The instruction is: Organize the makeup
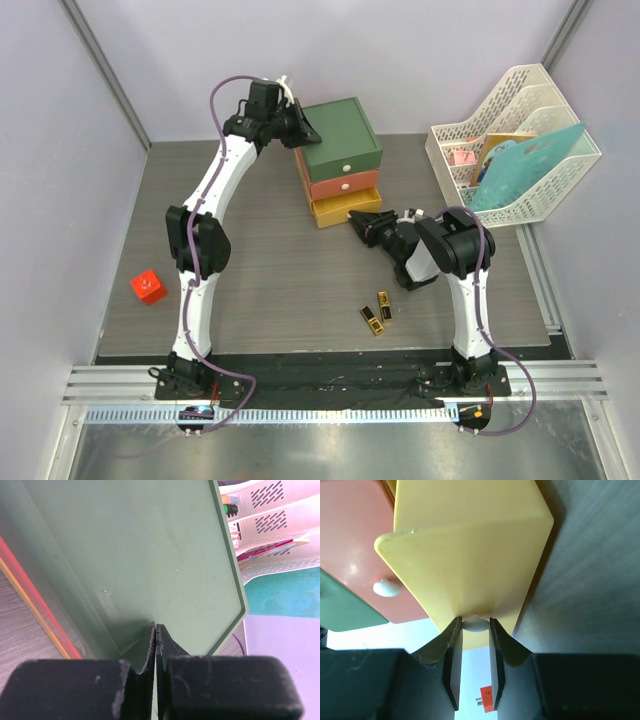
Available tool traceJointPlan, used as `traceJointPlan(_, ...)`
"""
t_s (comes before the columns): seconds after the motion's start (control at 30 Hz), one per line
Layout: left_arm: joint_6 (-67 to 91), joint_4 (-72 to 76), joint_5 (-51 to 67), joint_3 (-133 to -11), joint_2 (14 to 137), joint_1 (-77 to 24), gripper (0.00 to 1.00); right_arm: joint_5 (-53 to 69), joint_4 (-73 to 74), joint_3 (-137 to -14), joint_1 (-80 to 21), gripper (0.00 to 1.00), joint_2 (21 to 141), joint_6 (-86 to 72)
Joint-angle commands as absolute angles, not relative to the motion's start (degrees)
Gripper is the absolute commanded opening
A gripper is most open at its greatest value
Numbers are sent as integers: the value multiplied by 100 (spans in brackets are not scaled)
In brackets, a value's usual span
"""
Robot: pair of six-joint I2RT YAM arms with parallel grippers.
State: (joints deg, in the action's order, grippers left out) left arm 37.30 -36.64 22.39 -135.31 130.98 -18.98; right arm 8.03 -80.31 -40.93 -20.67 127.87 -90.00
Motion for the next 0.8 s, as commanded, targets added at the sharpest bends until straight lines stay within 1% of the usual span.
traceJointPlan(0.0,3480,-5027,1811,-13148,13544,-1802,0,641,-7603,-3666,-2039,1,12315,-8947)
traceJointPlan(0.37,3498,-4975,1854,-13148,13535,-1793,0,888,-7743,-2506,-2100,2,11733,-9026)
traceJointPlan(0.5,3516,-4983,1881,-13148,13553,-1793,0,984,-7813,-2268,-2136,37,11637,-9071)
traceJointPlan(0.53,3516,-4983,1881,-13140,13544,-1793,0,984,-7787,-2215,-2118,43,11567,-9018)
traceJointPlan(0.6,3498,-4992,1890,-13148,13535,-1793,0,1011,-7542,-2197,-2118,54,11199,-8878)
traceJointPlan(0.67,3489,-5001,1881,-13140,13535,-1793,0,1133,-6946,-2302,-2127,58,10682,-8527)
traceJointPlan(0.7,3481,-5018,1881,-13140,13526,-1793,0,1160,-6674,-2407,-2127,65,10487,-8369)
traceJointPlan(0.77,3454,-5027,1863,-13122,13518,-1784,0,1283,-5708,-2574,-2136,69,10057,-7860)
